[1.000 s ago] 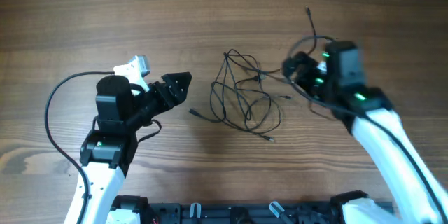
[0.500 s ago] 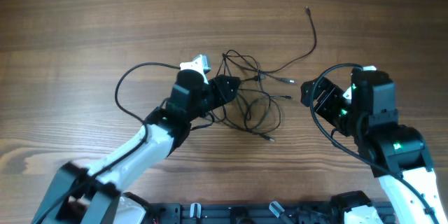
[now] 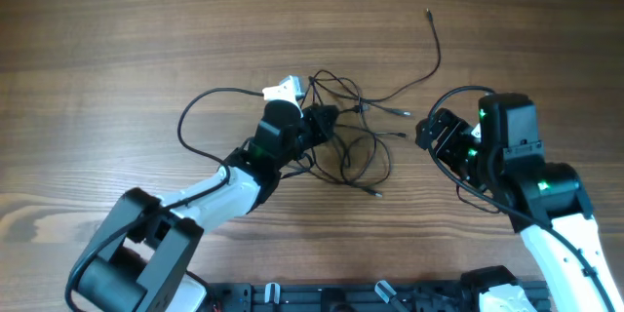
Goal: Untangle cables
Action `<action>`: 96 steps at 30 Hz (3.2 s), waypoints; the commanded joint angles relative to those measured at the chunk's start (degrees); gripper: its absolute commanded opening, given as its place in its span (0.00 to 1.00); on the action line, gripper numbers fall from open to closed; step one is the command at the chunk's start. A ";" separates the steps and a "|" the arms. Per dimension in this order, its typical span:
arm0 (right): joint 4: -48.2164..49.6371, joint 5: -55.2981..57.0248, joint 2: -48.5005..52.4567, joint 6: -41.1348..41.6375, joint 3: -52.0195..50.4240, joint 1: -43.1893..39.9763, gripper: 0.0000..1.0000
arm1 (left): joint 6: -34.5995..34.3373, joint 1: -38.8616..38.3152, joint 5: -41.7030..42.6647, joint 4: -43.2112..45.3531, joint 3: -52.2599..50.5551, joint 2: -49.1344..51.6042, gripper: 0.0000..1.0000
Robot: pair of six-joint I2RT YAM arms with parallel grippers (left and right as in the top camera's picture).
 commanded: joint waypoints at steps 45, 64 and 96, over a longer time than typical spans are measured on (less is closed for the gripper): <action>25.94 -12.52 18.99 49.22 0.00 22.49 1.00 | -52.65 2.21 -22.75 -2.08 3.56 -17.07 0.04; 19.93 -5.57 28.59 19.47 0.00 10.91 0.04 | -28.85 14.62 -4.50 29.97 3.61 -17.09 0.04; 25.73 -34.86 27.78 -25.77 0.00 -25.42 0.05 | 14.53 23.10 17.33 -27.30 38.66 -17.20 0.04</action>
